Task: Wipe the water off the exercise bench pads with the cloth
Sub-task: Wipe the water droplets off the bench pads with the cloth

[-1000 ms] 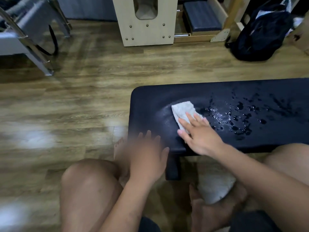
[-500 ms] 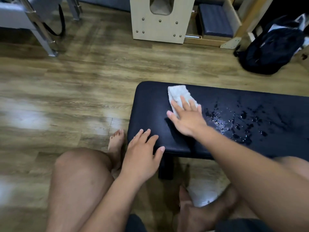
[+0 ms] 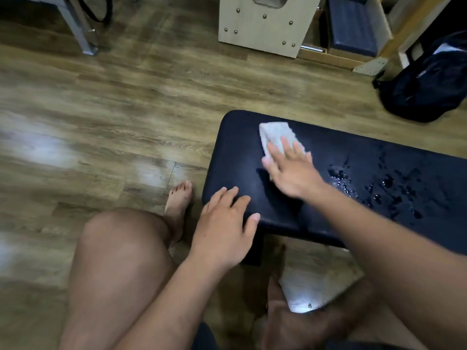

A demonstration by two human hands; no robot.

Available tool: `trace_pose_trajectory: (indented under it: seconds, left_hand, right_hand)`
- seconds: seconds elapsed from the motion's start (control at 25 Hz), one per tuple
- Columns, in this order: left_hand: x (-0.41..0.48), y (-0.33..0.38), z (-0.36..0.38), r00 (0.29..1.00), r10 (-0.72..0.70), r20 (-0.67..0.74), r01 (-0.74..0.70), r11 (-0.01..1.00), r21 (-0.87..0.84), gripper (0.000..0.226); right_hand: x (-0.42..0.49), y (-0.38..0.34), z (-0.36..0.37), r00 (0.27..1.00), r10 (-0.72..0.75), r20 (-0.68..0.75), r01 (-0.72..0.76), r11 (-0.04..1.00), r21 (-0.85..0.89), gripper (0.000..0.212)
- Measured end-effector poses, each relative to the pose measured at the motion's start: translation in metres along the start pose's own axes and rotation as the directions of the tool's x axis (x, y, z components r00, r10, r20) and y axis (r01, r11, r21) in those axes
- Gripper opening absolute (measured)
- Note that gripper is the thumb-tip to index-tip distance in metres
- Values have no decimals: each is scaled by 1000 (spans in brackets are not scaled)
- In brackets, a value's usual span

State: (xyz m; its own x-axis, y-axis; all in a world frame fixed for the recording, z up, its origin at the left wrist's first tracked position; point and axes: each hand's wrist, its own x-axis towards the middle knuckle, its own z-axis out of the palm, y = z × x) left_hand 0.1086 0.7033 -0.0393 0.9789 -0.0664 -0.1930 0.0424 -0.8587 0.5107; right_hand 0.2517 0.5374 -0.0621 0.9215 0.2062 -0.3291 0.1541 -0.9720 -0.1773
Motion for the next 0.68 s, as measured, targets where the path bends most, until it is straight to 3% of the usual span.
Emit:
trace_pose_trajectory:
  seconds: [0.16, 0.36, 0.48, 0.56, 0.68]
  left_hand:
    - [-7, 0, -3, 999, -6, 36, 5, 1000, 17, 52]
    - [-1, 8, -2, 1000, -21, -14, 21, 999, 34, 51]
    - [-1, 11, -2, 999, -40, -13, 41, 998, 54, 50]
    - [-1, 11, -2, 999, -43, -25, 44, 998, 50, 50]
    - [-6, 8, 1, 999, -29, -12, 30, 998, 62, 53]
  right_hand:
    - [72, 7, -32, 993, 87, 76, -88, 996, 10, 62]
    - [-48, 1, 17, 997, -26, -72, 29, 999, 36, 67]
    - [-155, -4, 50, 996, -72, -55, 71, 997, -31, 71]
    - [-166, -3, 53, 997, -78, -28, 76, 995, -65, 70]
    - [-110, -9, 31, 988, -157, -9, 156, 987, -41, 68]
